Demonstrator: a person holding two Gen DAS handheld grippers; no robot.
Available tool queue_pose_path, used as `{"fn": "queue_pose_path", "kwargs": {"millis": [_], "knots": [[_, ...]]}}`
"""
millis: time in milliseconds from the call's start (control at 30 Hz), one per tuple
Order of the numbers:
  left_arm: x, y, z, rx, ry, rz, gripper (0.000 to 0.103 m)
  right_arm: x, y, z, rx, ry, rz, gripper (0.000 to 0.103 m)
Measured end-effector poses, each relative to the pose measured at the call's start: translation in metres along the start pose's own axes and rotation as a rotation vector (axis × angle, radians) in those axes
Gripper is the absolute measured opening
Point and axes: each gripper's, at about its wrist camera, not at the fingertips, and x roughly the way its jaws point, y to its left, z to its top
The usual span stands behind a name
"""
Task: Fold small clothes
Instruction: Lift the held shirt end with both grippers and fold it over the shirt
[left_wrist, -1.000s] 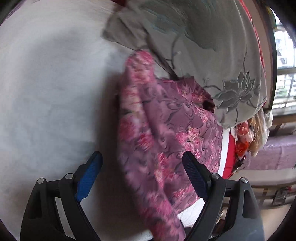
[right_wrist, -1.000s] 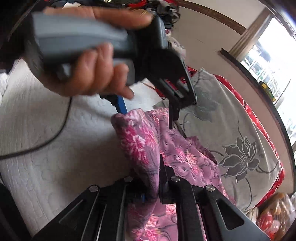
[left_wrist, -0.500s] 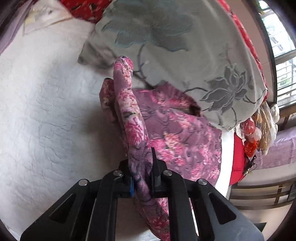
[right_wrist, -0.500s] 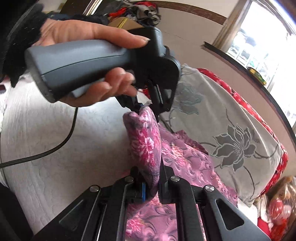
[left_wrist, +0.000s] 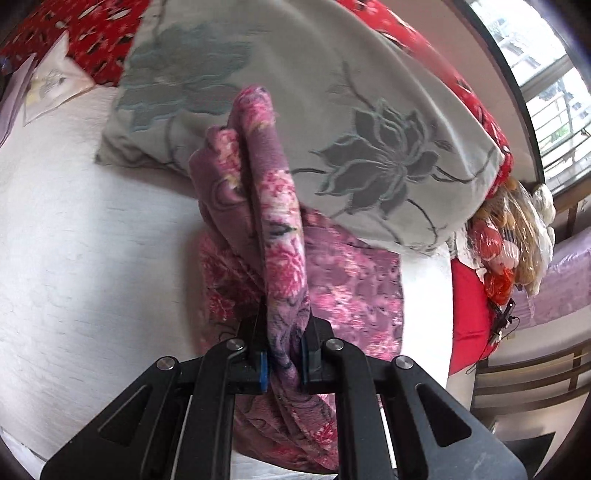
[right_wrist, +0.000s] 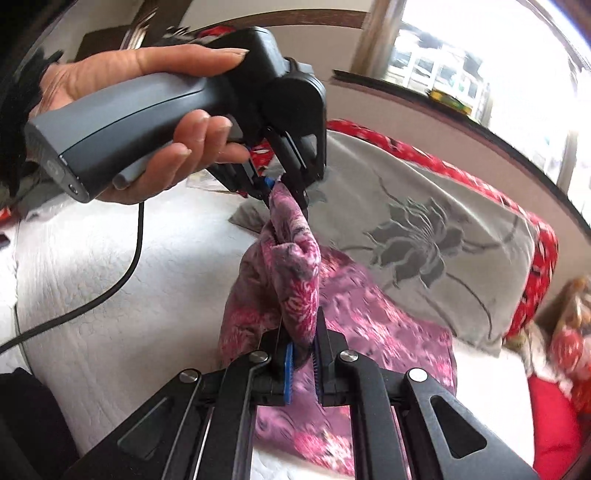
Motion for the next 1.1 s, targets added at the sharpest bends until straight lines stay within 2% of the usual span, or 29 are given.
{"fn": "queue_pose_path", "kwargs": {"millis": [200, 533, 1100], "knots": [[0.011, -0.05, -0.006, 0.067, 0.009, -0.013, 0.009, -0.01, -0.041, -0.018, 0.143, 0.011, 0.007, 0.007], [0.058, -0.114, -0.021, 0.122, 0.084, -0.037, 0.009, -0.021, -0.095, -0.053, 0.325, 0.052, -0.021, 0.007], [0.131, -0.16, -0.037, 0.19, 0.211, 0.007, 0.009, -0.015, -0.143, -0.11, 0.555, 0.162, -0.036, 0.007]]}}
